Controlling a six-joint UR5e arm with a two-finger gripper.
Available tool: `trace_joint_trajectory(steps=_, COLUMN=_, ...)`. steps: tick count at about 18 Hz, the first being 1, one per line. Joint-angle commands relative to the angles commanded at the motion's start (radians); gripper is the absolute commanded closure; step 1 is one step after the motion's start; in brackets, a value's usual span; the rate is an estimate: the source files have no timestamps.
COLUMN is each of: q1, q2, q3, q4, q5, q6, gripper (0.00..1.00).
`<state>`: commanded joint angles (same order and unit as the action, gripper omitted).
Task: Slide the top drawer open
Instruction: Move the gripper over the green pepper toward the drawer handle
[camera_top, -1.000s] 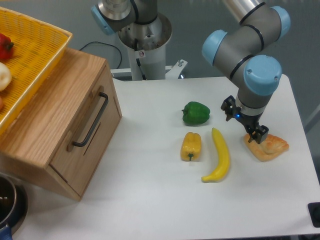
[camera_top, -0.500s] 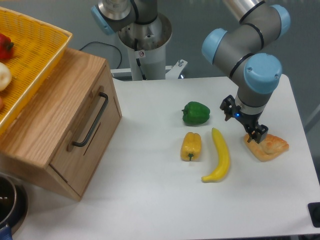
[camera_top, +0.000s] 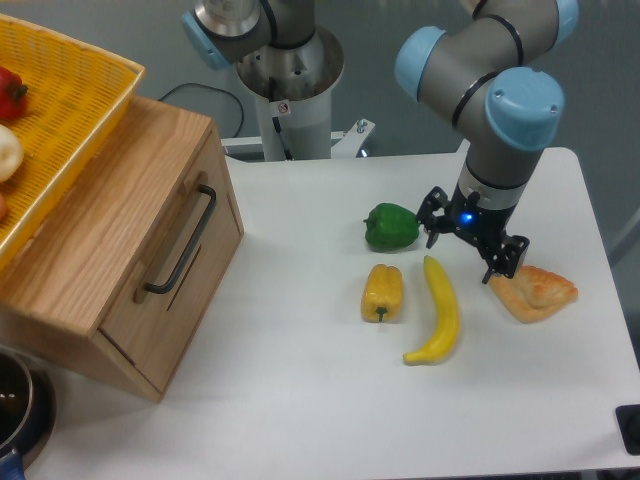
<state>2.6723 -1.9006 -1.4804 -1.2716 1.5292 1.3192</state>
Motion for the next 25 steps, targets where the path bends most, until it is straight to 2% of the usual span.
trace_joint_trajectory(steps=6, q1=-0.014, q2=0.012, q3=0.009, q4=-0.074, q5=-0.004, q6=-0.014, gripper=0.0)
trace_joint_trajectory(steps=8, q1=-0.031, q2=0.032, q3=0.023, q4=-0.126, q5=-0.046, q6=-0.125, gripper=0.0)
trace_joint_trajectory(steps=9, q1=-0.037, q2=0.046, q3=0.022, q4=-0.132, q5=-0.078, q6=-0.193, gripper=0.0)
trace_joint_trajectory(steps=12, q1=-0.078, q2=0.087, q3=0.005, q4=-0.137, q5=-0.124, q6=-0.224, gripper=0.0)
trace_joint_trajectory(steps=14, q1=-0.092, q2=0.109, q3=-0.003, q4=-0.185, q5=-0.144, q6=-0.274, gripper=0.0)
trace_joint_trajectory(steps=16, q1=-0.101, q2=0.143, q3=-0.003, q4=-0.264, q5=-0.188, q6=-0.301, gripper=0.1)
trace_joint_trajectory(steps=17, q1=-0.104, q2=0.156, q3=-0.001, q4=-0.282, q5=-0.22, q6=-0.302, gripper=0.1)
trace_joint_trajectory(steps=18, q1=-0.111, q2=0.169, q3=0.003, q4=-0.296, q5=-0.254, q6=-0.316, gripper=0.17)
trace_joint_trajectory(steps=22, q1=-0.16, q2=0.216, q3=0.014, q4=-0.302, q5=-0.291, q6=-0.429, gripper=0.23)
trace_joint_trajectory(steps=23, q1=-0.178, q2=0.228, q3=0.014, q4=-0.298, q5=-0.303, q6=-0.457, gripper=0.2)
trace_joint_trajectory(steps=24, q1=-0.183, q2=0.235, q3=0.014, q4=-0.295, q5=-0.307, q6=-0.481, gripper=0.08)
trace_joint_trajectory(steps=25, q1=-0.186, q2=0.233, q3=0.015, q4=-0.293, q5=-0.308, q6=-0.494, gripper=0.05)
